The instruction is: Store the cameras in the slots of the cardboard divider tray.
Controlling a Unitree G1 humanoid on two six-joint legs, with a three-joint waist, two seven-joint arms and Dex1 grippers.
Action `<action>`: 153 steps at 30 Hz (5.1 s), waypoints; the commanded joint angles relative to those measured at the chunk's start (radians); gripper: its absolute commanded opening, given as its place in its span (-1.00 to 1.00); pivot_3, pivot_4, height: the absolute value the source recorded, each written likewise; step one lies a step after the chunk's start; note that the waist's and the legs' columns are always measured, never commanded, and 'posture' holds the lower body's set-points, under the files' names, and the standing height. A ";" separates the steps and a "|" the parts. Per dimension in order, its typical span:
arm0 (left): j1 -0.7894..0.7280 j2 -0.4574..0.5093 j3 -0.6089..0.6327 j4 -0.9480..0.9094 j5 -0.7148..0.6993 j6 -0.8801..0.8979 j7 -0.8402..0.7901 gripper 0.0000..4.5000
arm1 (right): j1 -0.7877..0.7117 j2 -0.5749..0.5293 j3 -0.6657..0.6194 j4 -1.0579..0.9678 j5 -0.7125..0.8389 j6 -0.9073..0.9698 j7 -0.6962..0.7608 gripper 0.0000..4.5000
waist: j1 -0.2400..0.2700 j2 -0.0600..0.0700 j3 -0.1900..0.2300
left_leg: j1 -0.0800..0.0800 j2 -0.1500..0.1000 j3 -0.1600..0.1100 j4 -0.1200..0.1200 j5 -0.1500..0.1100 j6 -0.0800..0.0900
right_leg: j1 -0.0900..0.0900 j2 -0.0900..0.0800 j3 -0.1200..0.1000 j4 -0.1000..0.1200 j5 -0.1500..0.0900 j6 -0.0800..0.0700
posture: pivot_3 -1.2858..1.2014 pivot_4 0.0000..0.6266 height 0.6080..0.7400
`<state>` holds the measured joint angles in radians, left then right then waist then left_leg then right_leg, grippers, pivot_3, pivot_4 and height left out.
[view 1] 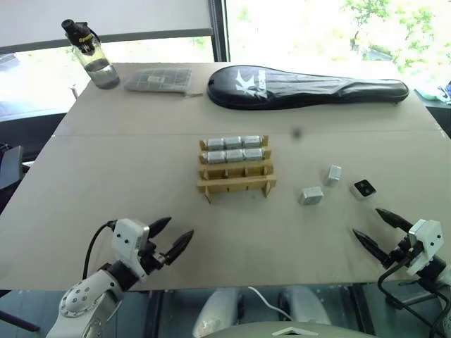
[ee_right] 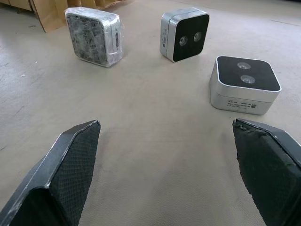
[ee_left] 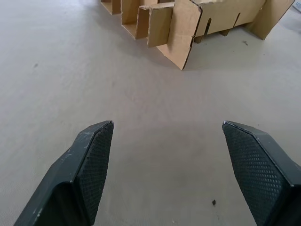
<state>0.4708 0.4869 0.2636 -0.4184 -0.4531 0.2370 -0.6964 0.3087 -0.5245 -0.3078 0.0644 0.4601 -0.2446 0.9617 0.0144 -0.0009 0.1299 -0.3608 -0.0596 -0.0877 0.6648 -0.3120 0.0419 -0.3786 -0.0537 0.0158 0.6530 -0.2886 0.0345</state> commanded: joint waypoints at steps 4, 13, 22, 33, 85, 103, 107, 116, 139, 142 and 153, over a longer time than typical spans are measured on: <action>-0.009 0.009 0.003 0.002 -0.001 -0.025 -0.022 0.70 | 0.003 0.011 -0.023 -0.007 0.001 -0.014 -0.023 1.00 | 0.000 0.000 0.000 | 0.000 0.000 0.000 0.000 0.000 0.000 | 0.000 0.000 0.000 0.000 0.000 0.000 | 0.03 -0.52 1.00; -0.075 0.134 0.035 -0.034 -0.128 0.030 -0.203 0.70 | -0.050 0.047 -0.019 -0.028 -0.051 0.074 -0.204 1.00 | 0.000 0.000 0.000 | 0.000 0.000 0.000 0.000 0.000 0.000 | 0.000 0.000 0.000 0.001 0.000 0.000 | 0.03 -0.52 1.00; -0.159 0.314 0.089 -0.094 -0.326 0.121 -0.421 0.70 | -0.163 0.048 0.010 0.011 -0.080 0.186 -0.276 1.00 | -0.003 0.002 0.001 | 0.000 0.000 0.000 0.000 0.000 0.000 | 0.000 0.000 0.000 0.001 0.000 0.000 | 0.03 -0.52 1.00; -0.266 0.347 0.079 -0.054 -0.331 0.143 -0.455 0.70 | -0.280 0.034 0.029 0.059 -0.120 0.235 -0.287 1.00 | -0.030 0.001 0.000 | 0.001 0.000 0.001 0.001 0.000 0.000 | 0.000 0.001 0.000 0.002 0.000 0.000 | 0.03 -0.52 1.00; -0.788 0.208 -0.089 0.015 -0.563 0.533 -0.179 0.72 | -0.871 0.024 0.580 -0.116 -0.694 -0.472 -0.258 -0.12 | -0.028 -0.006 0.005 | -0.003 -0.001 -0.002 0.004 0.002 -0.002 | -0.006 0.002 -0.002 0.005 0.000 0.001 | 0.03 -0.52 1.00; -0.821 0.206 -0.107 0.071 -0.533 0.537 -0.222 -0.06 | -0.892 0.049 0.645 -0.189 -0.678 -0.437 -0.253 -0.12 | -0.029 -0.006 0.005 | -0.003 -0.001 -0.002 0.004 0.002 -0.002 | -0.007 0.002 -0.001 0.005 0.000 0.001 | 0.03 -0.52 1.00; -0.831 0.206 -0.113 0.078 -0.525 0.537 -0.233 -0.06 | -0.884 0.045 0.651 -0.192 -0.676 -0.437 -0.251 -0.12 | -0.030 -0.006 0.005 | -0.003 -0.001 -0.002 0.004 0.002 -0.002 | -0.007 0.002 -0.001 0.005 0.000 0.001 | 0.03 -0.52 1.00; -0.827 0.204 -0.114 0.074 -0.530 0.551 -0.253 -0.18 | -0.873 0.044 0.657 -0.200 -0.683 -0.438 -0.255 -0.12 | -0.030 -0.006 0.005 | -0.003 -0.001 -0.002 0.004 0.002 -0.002 | -0.007 0.002 -0.001 0.005 0.000 0.001 | 0.03 -0.52 1.00; -0.854 0.227 -0.112 0.268 -0.262 0.291 -0.354 -0.70 | -0.288 -0.114 0.351 -0.446 0.045 0.246 -0.188 0.97 | -0.022 -0.005 0.006 | -0.004 -0.002 -0.003 0.003 0.002 -0.002 | -0.006 0.001 -0.001 0.005 0.000 0.000 | 0.03 -0.52 1.00; -0.901 0.232 -0.142 0.399 -0.172 0.184 -0.413 -0.70 | -0.161 -0.135 0.281 -0.493 0.177 0.346 -0.164 0.97 | -0.024 -0.005 0.006 | -0.003 -0.001 -0.003 0.003 0.002 -0.002 | -0.005 0.002 -0.001 0.005 0.000 0.000 | 0.03 -0.52 1.00; -0.996 0.155 -0.187 0.739 -0.025 -0.120 -0.585 -0.70 | 0.114 -0.018 0.156 -0.513 0.238 0.124 0.081 0.97 | -0.023 -0.008 0.007 | -0.002 -0.002 -0.004 0.004 0.001 -0.001 | -0.004 0.001 -0.001 0.004 0.000 0.001 | 0.03 -0.52 1.00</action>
<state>-0.5007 0.6471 0.0648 0.3029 -0.4804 0.1706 -1.2508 0.4000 -0.5395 -0.1321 -0.4202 0.7128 -0.0746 0.9983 -0.0090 -0.0085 0.1366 -0.3634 -0.0614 -0.0916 0.6691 -0.3109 0.0406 -0.3820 -0.0522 0.0142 0.6574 -0.2881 0.0352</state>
